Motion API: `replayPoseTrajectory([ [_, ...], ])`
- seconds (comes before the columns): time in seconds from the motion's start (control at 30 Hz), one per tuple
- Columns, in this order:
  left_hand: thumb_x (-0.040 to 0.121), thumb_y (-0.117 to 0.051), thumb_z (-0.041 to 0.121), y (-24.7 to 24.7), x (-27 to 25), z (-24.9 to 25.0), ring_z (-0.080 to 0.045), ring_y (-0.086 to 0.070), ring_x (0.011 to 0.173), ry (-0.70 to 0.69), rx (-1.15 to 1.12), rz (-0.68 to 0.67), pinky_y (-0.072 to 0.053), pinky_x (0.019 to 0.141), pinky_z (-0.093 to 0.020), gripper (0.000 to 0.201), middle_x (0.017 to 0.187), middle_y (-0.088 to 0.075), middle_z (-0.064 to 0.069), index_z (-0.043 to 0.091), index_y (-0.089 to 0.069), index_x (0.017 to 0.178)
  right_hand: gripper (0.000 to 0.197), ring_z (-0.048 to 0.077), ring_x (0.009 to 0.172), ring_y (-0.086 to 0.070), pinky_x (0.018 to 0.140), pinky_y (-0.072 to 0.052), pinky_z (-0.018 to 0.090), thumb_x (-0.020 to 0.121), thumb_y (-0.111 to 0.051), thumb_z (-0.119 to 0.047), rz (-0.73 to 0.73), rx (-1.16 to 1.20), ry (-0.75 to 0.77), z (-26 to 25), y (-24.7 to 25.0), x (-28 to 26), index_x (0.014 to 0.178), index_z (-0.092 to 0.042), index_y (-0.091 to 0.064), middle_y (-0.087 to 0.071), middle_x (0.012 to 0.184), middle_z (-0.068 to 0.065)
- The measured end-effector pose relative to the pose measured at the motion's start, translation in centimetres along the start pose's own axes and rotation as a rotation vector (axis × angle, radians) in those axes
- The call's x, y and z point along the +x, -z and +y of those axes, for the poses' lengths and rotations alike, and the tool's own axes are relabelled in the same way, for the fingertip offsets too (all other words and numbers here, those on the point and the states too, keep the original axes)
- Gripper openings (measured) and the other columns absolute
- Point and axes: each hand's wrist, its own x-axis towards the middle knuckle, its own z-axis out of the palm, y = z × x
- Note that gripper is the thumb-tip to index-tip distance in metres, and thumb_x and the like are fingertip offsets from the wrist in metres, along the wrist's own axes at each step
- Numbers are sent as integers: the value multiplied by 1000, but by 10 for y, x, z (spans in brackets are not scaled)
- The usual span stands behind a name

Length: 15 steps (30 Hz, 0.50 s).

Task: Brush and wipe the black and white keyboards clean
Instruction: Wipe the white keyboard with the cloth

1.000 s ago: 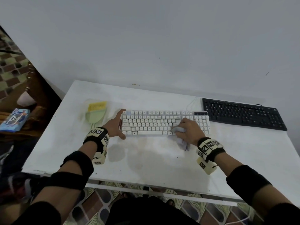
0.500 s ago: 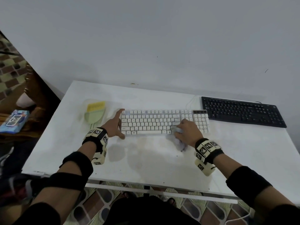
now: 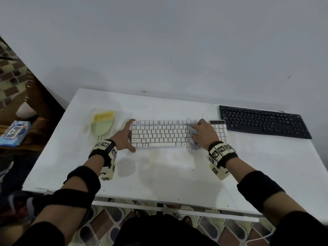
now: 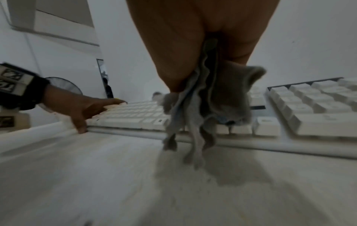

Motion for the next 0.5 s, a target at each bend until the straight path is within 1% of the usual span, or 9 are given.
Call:
replayPoseTrajectory([
  [0.1, 62, -94, 2, -1, 0, 0, -14, -63, 80, -6, 5, -4, -45, 69, -22, 141, 96, -68, -5, 36, 1, 160, 31, 28, 97, -57, 86, -51, 39, 97, -62, -19, -36, -48, 107, 3, -9, -25, 126, -10, -66, -58, 113, 10],
  [0.17, 62, -94, 3, -1, 1, 0, -15, -63, 81, -2, 4, -1, -45, 70, -22, 141, 97, -68, -6, 36, 2, 160, 30, 26, 89, -58, 79, -54, 42, 90, -69, -20, -45, -4, 151, 8, -19, -40, 119, -12, -71, -60, 105, 6],
  [0.2, 62, -95, 3, -1, 1, -1, -15, -63, 81, -1, 4, 2, -45, 70, -22, 141, 98, -68, -7, 36, 2, 160, 26, 23, 84, -58, 74, -55, 41, 88, -71, -23, -61, 16, 164, 12, -23, -45, 112, -15, -74, -58, 100, 3],
  [0.27, 62, -95, 4, -1, 2, -2, -16, -63, 82, 2, 3, 2, -46, 71, -23, 142, 99, -68, -8, 37, 3, 160, 19, 19, 80, -58, 71, -51, 38, 89, -67, -37, -153, -19, 177, 14, -24, -47, 92, -20, -74, -54, 95, -2],
  [0.3, 62, -95, 4, -1, 2, -2, -17, -63, 82, 2, 2, 1, -46, 71, -23, 142, 99, -68, -8, 37, 3, 160, 25, 18, 79, -57, 71, -49, 36, 89, -64, -44, -205, -37, 196, 16, -21, -46, 83, -21, -71, -54, 93, -3],
  [0.33, 62, -95, 4, -1, 2, -2, -16, -63, 82, 1, -1, -1, -46, 71, -23, 142, 99, -68, -7, 37, 2, 160, 29, 16, 79, -56, 71, -46, 34, 89, -60, -48, -211, -18, 192, 19, -19, -43, 80, -22, -70, -54, 91, -4],
  [0.4, 62, -95, 2, -2, 2, -1, -15, -63, 81, 2, -11, 6, -46, 70, -22, 142, 99, -68, -6, 36, 2, 160, 32, 16, 77, -56, 70, -41, 30, 87, -57, -49, -72, 76, 159, 24, -14, -34, 83, -23, -76, -56, 88, -5],
  [0.47, 62, -95, 1, -1, 1, -3, -14, -63, 84, 9, -19, 10, -46, 72, -22, 143, 101, -68, -6, 35, 3, 161, 31, 15, 77, -56, 69, -41, 29, 87, -57, -45, 90, 148, 106, 27, -10, -23, 90, -23, -79, -58, 87, -4],
  [0.5, 62, -95, 1, -1, 1, -4, -13, -63, 85, 9, -15, 11, -46, 74, -23, 143, 102, -68, -6, 35, 3, 161, 29, 14, 79, -55, 70, -41, 29, 88, -59, -42, 137, 172, 78, 27, -9, -17, 93, -22, -80, -60, 89, -2],
])
